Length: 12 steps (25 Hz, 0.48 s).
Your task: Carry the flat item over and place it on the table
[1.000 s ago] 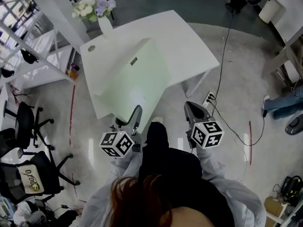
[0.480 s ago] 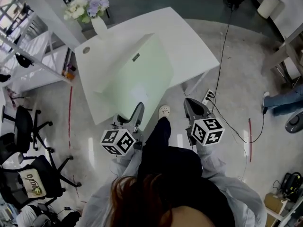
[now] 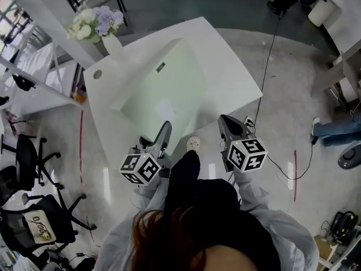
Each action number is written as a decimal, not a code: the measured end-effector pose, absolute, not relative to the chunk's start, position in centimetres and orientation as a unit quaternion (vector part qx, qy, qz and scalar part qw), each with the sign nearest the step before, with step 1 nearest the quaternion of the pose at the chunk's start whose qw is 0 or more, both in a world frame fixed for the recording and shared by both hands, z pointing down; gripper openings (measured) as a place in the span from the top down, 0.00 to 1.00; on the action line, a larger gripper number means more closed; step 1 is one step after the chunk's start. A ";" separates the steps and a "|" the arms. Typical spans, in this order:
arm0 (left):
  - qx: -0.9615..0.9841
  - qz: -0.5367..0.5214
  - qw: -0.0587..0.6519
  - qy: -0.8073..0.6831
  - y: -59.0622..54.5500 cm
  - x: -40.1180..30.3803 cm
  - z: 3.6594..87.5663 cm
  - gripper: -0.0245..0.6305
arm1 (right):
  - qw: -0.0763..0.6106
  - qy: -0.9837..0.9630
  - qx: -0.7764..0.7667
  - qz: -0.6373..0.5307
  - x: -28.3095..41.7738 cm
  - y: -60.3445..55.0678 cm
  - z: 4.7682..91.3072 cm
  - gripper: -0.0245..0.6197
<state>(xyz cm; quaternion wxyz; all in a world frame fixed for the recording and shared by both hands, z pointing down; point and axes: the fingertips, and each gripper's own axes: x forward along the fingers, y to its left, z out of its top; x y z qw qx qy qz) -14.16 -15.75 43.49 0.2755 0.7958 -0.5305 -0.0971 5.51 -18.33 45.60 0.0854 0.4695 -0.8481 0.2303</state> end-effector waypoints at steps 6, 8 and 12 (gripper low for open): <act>0.798 -0.103 0.278 -0.524 -20.9 -14.4 42.9 0.56 | 0.096 -0.849 0.469 0.224 5.3 -23.1 44.8 0.94; 0.799 -0.105 0.280 -0.522 -22.5 -14.6 42.9 0.56 | 0.098 -0.848 0.470 0.223 5.1 -24.4 44.8 0.94; 0.797 -0.113 0.288 -0.519 -26.0 -14.5 43.1 0.56 | 0.106 -0.846 0.472 0.223 5.4 -27.5 44.7 0.94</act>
